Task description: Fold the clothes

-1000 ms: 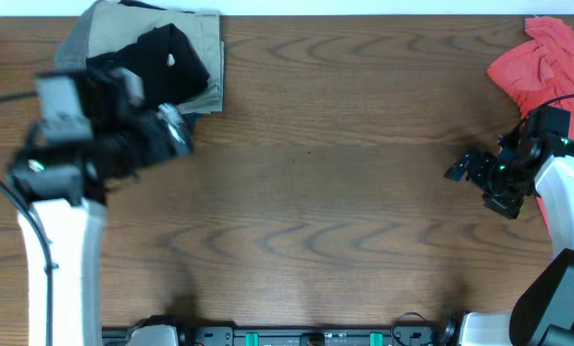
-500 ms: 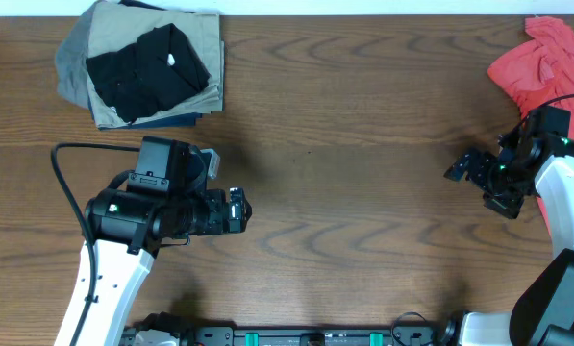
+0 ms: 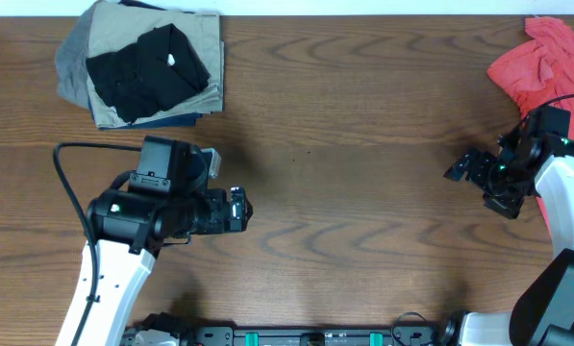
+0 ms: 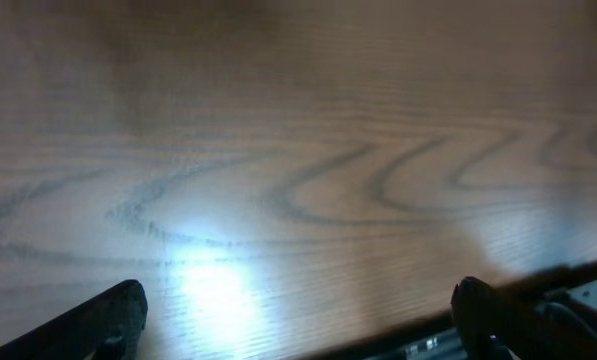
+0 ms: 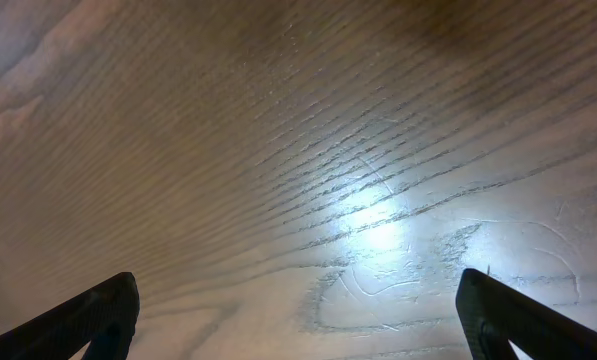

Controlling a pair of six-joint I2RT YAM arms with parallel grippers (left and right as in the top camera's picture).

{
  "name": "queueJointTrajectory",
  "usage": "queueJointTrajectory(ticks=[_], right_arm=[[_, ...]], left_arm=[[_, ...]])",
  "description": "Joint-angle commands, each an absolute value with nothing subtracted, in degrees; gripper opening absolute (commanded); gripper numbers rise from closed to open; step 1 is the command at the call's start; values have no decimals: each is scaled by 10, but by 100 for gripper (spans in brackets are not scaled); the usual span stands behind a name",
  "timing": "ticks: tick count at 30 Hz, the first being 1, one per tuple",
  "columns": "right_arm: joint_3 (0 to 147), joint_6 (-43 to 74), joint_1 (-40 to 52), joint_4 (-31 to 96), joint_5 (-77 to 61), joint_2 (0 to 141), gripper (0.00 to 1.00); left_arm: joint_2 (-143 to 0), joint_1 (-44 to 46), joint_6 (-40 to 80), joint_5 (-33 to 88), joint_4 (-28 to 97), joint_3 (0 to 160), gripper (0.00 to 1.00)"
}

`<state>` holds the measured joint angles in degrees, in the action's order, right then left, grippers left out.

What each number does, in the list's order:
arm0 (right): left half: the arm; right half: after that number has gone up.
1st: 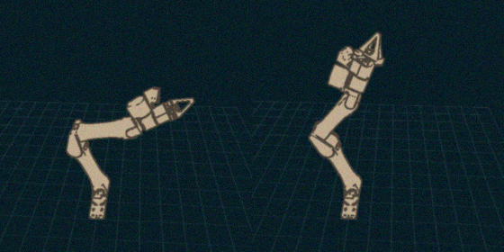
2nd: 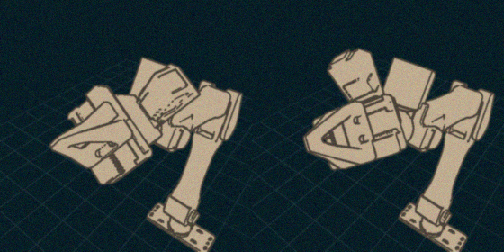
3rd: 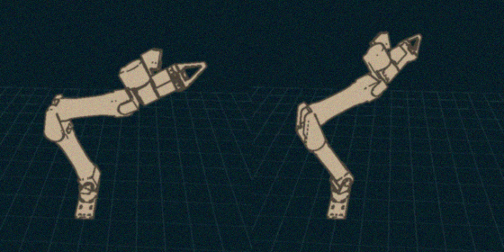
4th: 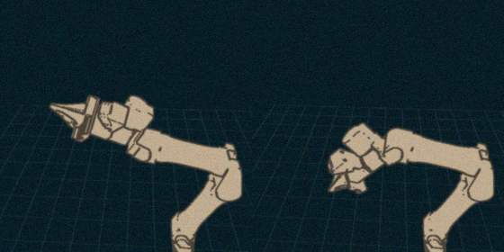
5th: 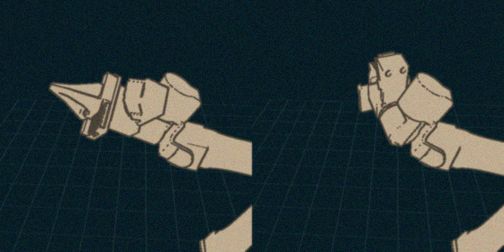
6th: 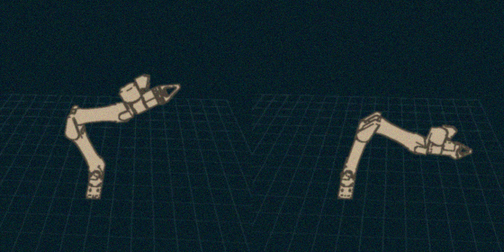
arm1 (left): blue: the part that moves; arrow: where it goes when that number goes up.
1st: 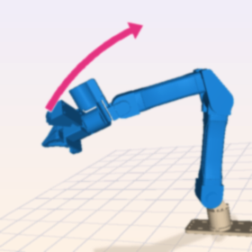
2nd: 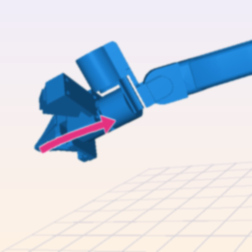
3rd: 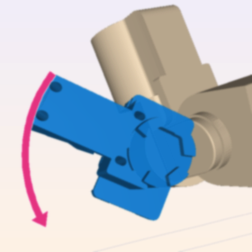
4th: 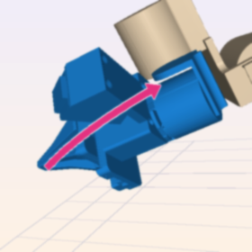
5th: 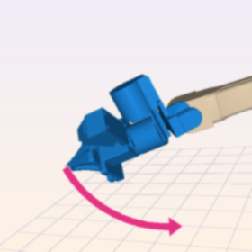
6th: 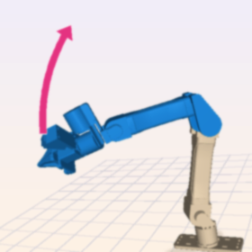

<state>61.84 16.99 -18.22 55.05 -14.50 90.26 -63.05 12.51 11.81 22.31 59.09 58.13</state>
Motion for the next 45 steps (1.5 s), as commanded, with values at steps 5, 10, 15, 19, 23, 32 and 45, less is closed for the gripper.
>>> queueJointTrajectory(ticks=[5,10,15,19,23,32,45], right_arm=[[627,173,-185,551,-143,900,99],[627,173,-185,551,-143,900,99],[627,173,-185,551,-143,900,99],[627,173,-185,551,-143,900,99],[627,173,-185,551,-143,900,99],[627,173,-185,551,-143,900,99],[627,173,-185,551,-143,900,99]], left_arm=[[-499,127,88,212,412,422,98],[-347,127,89,212,351,294,98],[-244,127,88,198,365,256,98],[-185,121,86,173,351,256,98],[-131,67,64,171,351,254,98],[-62,-30,64,171,340,249,98],[-8,-51,75,175,146,104,98]])
